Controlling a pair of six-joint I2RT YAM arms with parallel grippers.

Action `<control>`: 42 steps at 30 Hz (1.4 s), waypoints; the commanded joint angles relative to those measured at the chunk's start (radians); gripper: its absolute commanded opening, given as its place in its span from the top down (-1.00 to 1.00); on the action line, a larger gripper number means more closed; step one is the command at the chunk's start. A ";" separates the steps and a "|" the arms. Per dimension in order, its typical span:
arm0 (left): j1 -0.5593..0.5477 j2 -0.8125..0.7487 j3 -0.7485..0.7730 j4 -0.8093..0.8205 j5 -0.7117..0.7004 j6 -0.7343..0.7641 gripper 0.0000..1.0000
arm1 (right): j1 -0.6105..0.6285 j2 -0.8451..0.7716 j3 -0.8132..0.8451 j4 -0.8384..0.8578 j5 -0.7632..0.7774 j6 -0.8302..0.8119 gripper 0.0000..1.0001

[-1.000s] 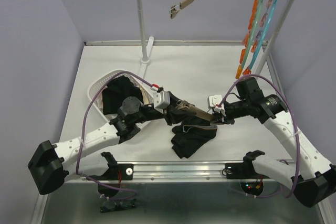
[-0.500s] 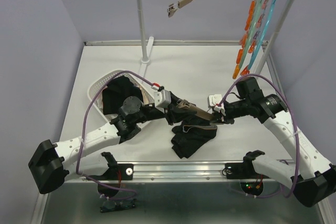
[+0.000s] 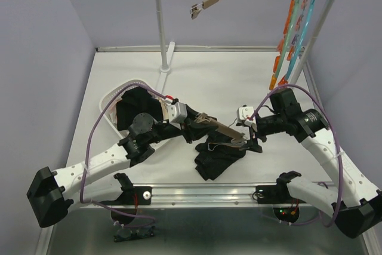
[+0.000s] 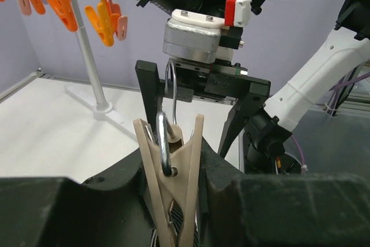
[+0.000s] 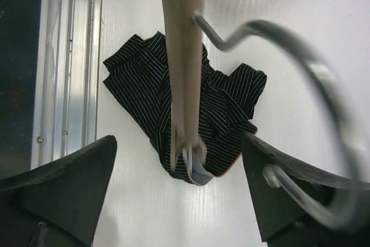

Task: Remove the underwear clipped to the hanger
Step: Adjust the hanger at the center of the board.

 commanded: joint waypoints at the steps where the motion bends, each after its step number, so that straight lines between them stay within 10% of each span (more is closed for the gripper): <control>1: 0.011 -0.049 -0.011 0.032 -0.003 -0.001 1.00 | -0.002 -0.020 0.037 0.043 0.017 0.065 -1.00; 23: 0.069 -0.129 0.021 -0.013 -0.084 -0.004 1.00 | -0.002 0.005 -0.011 0.152 -0.116 0.245 -1.00; 42: 0.069 -0.123 0.107 0.231 -0.328 -0.196 1.00 | 0.004 0.149 -0.071 0.860 -0.311 0.788 -1.00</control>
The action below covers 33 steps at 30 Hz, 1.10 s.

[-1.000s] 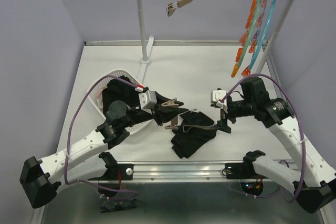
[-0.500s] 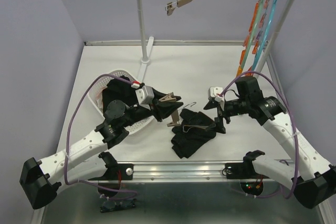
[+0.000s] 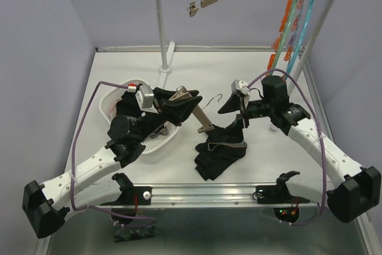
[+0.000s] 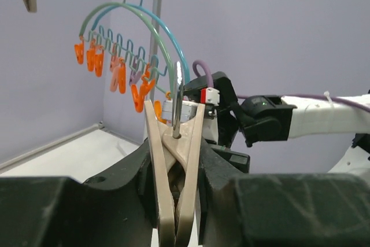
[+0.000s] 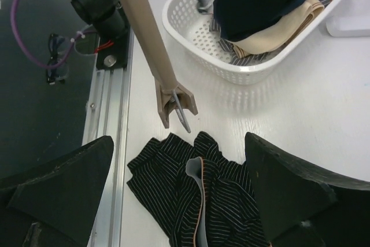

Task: Remove the underwear clipped to the hanger
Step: Adjust the hanger at the center of the board.

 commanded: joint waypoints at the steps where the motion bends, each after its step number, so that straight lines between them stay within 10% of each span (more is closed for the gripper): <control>1: 0.004 -0.003 0.053 0.172 -0.062 -0.060 1.00 | 0.012 0.028 0.027 0.278 -0.062 0.198 -1.00; 12: 0.004 0.041 0.036 0.309 -0.111 -0.122 1.00 | 0.138 0.144 0.142 0.411 -0.067 0.347 -0.79; 23: 0.004 0.025 -0.010 0.367 -0.134 -0.137 1.00 | 0.149 0.149 0.187 0.411 -0.103 0.376 0.91; 33: 0.006 -0.058 0.007 0.136 -0.061 -0.011 0.96 | 0.132 0.099 0.138 0.270 -0.145 0.244 0.99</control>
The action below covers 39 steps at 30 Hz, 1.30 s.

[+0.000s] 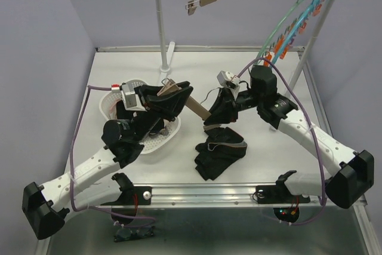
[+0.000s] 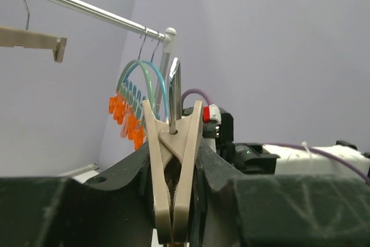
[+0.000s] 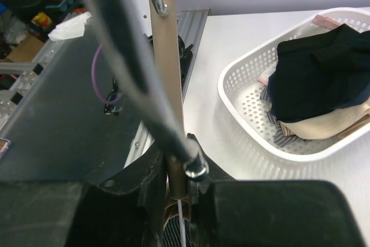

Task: Remove the underwear clipped to the hanger
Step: Adjust the hanger at the center of the board.

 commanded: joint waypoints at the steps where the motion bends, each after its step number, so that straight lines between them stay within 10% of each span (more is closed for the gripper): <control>1: -0.003 -0.085 0.019 -0.119 0.061 0.106 0.91 | -0.018 -0.050 -0.011 -0.074 -0.003 -0.079 0.99; 8: -0.003 -0.191 0.037 -0.348 0.072 0.204 -0.20 | -0.027 -0.082 -0.037 -0.185 0.048 -0.185 0.99; 14: -0.003 -0.270 0.054 -0.506 0.094 0.267 -0.74 | -0.027 -0.099 -0.043 -0.316 0.140 -0.292 0.99; 27: -0.003 -0.373 0.211 -0.948 0.086 0.438 -0.87 | -0.027 -0.139 -0.009 -0.791 0.464 -0.735 0.99; 39: -0.003 -0.021 0.312 -1.031 0.449 0.448 -0.71 | -0.012 -0.103 0.087 -1.055 0.617 -0.956 0.99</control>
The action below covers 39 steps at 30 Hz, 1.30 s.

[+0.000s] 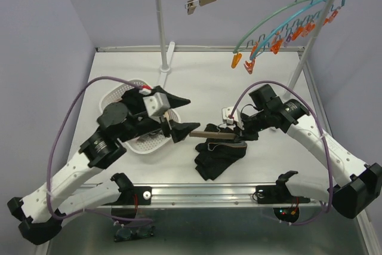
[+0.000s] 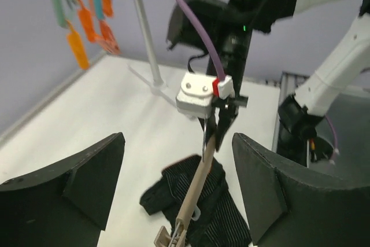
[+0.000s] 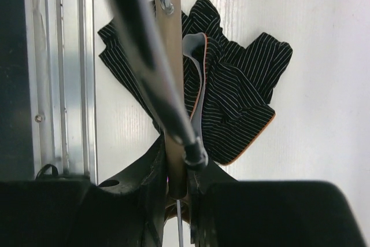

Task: Remove the underwear clipped to the hanger
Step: Adjust the hanger at the center of the board.

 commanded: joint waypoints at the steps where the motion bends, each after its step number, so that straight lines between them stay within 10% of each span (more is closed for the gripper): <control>1: -0.004 0.162 0.041 -0.029 0.180 0.026 -0.70 | 0.010 0.004 0.092 -0.088 0.039 -0.103 0.99; 20: -0.084 0.432 0.173 -0.193 0.275 0.175 -0.65 | 0.043 -0.058 0.089 -0.146 0.130 -0.244 0.99; 39: -0.041 0.586 0.197 -0.283 0.454 0.011 -0.66 | 0.044 -0.173 0.017 -0.109 0.289 -0.340 0.99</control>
